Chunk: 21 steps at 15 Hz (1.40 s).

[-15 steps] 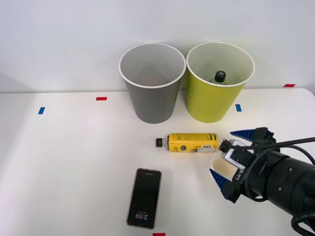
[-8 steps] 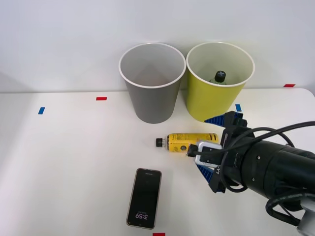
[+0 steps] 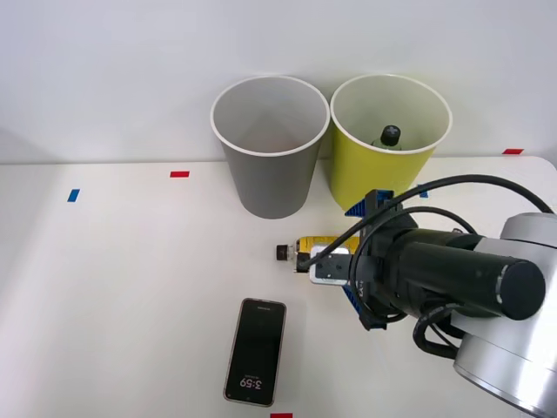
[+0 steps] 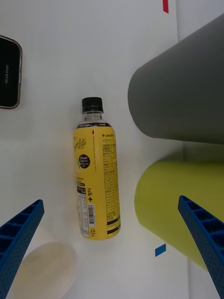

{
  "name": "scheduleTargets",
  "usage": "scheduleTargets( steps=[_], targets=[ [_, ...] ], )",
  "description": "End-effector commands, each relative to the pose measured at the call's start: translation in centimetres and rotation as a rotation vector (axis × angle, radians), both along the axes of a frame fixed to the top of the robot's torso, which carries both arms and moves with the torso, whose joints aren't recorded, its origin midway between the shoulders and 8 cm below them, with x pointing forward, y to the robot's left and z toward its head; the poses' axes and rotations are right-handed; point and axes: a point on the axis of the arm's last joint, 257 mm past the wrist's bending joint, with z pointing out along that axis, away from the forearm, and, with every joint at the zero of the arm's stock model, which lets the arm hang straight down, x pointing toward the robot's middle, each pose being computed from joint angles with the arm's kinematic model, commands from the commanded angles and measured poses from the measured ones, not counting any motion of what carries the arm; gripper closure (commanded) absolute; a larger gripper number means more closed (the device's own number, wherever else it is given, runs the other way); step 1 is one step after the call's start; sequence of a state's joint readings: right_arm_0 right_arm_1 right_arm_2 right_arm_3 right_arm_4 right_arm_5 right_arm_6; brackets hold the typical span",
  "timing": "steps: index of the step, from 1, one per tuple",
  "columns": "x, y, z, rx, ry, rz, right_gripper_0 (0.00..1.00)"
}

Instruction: Put cans in the gray bin, plastic bottles in the light green bin

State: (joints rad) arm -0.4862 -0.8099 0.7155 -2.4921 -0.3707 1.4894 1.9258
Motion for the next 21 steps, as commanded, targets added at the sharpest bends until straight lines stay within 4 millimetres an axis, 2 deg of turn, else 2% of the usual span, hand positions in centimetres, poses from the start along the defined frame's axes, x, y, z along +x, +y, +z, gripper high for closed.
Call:
scheduleTargets(
  steps=[1,6,13,21],
  targets=[
    [1.5,0.3,-0.7,0.003,0.019,-0.040,0.00],
    [3.5,0.8,-2.1,-0.028,0.043,-0.074,0.00],
    [5.9,3.1,-4.2,-0.023,0.097,-0.117,0.00],
    [6.6,2.8,-6.5,-0.111,0.093,-0.118,0.00]
  ],
)
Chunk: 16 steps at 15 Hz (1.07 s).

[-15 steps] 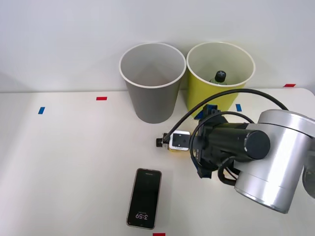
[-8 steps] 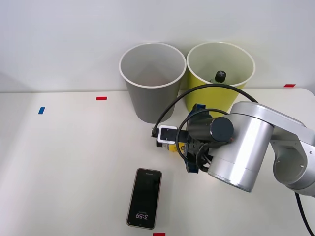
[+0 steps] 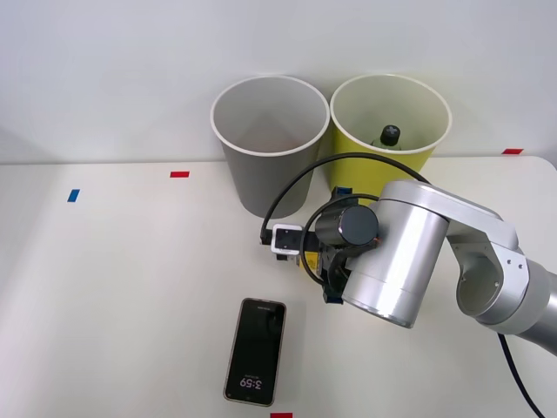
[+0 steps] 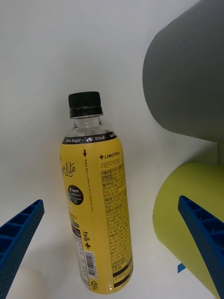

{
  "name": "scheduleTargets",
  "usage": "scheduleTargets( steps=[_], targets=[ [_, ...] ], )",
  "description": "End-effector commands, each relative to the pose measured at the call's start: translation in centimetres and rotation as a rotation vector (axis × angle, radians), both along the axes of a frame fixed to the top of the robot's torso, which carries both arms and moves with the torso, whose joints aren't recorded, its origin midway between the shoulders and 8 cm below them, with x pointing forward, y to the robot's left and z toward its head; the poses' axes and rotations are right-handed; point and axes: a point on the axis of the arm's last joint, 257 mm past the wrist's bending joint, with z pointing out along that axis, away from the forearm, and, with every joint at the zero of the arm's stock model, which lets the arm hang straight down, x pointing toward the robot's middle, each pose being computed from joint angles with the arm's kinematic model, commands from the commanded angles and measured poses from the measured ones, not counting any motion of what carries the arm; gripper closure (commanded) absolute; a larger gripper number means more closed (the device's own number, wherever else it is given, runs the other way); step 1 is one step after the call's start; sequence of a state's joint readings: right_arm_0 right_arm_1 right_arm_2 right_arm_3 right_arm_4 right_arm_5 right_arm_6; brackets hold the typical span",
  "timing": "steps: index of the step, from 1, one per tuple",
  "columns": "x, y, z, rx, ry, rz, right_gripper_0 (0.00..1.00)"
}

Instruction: Put cans in the gray bin, plastic bottles in the light green bin

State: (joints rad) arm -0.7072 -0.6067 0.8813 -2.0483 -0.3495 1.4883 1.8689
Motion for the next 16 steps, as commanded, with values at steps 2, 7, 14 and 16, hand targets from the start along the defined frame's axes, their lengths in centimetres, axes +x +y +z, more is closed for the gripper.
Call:
scheduleTargets(
  steps=[2,7,14,16],
  targets=[
    [0.5,0.3,-1.1,-0.028,0.002,-0.006,0.00],
    [1.5,0.9,-2.1,-0.039,0.014,-0.033,0.00],
    [2.8,0.8,-3.8,-0.110,-0.007,-0.039,0.00],
    [2.9,0.6,-4.1,-0.118,-0.003,-0.040,0.00]
  ],
)
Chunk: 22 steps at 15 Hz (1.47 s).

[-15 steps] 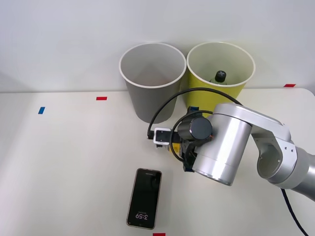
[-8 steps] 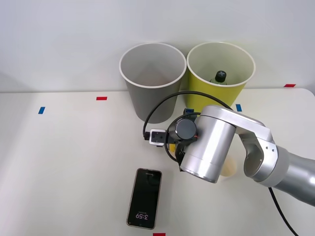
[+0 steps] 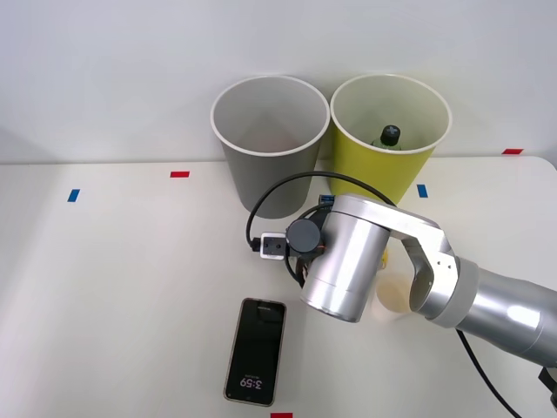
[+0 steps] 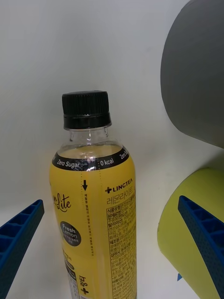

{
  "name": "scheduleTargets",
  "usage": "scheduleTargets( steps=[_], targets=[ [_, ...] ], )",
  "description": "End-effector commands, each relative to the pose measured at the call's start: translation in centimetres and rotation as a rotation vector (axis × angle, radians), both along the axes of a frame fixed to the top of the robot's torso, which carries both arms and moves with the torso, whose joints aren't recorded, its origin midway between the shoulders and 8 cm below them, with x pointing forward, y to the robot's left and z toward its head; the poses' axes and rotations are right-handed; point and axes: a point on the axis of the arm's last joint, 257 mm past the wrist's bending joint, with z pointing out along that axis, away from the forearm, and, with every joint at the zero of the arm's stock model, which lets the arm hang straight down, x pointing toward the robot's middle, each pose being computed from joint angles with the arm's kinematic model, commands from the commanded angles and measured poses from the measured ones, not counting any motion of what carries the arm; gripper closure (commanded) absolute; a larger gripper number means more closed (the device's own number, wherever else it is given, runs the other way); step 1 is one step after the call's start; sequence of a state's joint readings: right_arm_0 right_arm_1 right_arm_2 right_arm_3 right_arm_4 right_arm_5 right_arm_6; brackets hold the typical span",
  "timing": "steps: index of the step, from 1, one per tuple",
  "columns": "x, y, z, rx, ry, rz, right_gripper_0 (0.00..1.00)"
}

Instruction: Put cans in the gray bin, plastic bottles in the light green bin

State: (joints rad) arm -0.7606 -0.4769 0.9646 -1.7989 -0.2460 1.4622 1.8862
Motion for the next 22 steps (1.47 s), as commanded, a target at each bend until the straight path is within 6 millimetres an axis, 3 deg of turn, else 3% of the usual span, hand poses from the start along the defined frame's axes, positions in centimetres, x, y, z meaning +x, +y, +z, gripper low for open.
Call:
scheduleTargets(
  steps=[1,15,16,19,22],
  targets=[
    [0.1,-0.3,-0.5,-0.014,0.010,-0.006,0.00],
    [1.6,-0.2,-2.7,-0.057,0.015,-0.004,0.00],
    [1.6,-0.1,-2.8,-0.060,0.017,0.001,0.08],
    [1.7,-0.6,-2.3,-0.070,0.008,0.013,0.89],
    [1.2,-1.4,-1.8,-0.083,0.011,0.018,0.98]
  ],
)
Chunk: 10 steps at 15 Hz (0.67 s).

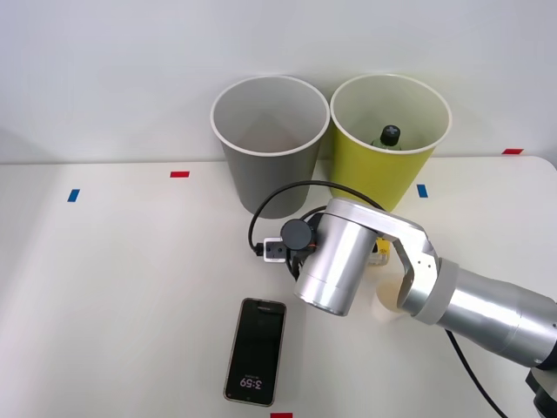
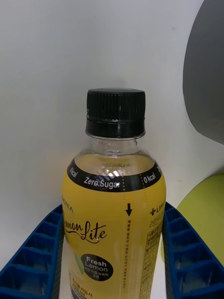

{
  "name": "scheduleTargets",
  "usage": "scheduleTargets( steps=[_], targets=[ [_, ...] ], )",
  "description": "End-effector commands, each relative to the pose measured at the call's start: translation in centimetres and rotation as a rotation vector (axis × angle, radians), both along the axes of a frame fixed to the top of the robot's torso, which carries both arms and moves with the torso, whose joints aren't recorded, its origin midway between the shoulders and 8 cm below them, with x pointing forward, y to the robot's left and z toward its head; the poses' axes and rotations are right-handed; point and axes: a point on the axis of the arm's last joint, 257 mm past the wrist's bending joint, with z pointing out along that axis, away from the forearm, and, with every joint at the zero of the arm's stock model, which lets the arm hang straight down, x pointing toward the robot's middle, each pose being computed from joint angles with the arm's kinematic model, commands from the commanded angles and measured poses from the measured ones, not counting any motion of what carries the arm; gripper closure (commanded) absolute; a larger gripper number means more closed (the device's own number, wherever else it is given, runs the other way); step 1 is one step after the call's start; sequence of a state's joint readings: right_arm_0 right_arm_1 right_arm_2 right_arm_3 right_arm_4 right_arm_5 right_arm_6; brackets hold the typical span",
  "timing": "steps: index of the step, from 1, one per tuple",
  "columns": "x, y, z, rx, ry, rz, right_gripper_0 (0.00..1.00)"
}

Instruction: Put cans in the gray bin, plastic bottles in the light green bin

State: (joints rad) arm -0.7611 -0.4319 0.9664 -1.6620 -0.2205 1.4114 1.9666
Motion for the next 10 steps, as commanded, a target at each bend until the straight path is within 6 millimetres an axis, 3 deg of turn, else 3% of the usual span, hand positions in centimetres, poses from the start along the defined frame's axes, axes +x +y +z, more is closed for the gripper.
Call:
scheduleTargets(
  steps=[1,3,5,10],
  targets=[
    [-0.9,-0.9,0.7,-0.023,-0.004,0.010,0.99],
    [-2.0,-1.3,0.8,-0.040,0.000,0.022,1.00],
    [-4.0,-0.6,0.4,0.068,0.040,-0.036,1.00],
    [-7.4,5.1,1.8,0.427,0.094,-0.115,1.00]
  ],
)
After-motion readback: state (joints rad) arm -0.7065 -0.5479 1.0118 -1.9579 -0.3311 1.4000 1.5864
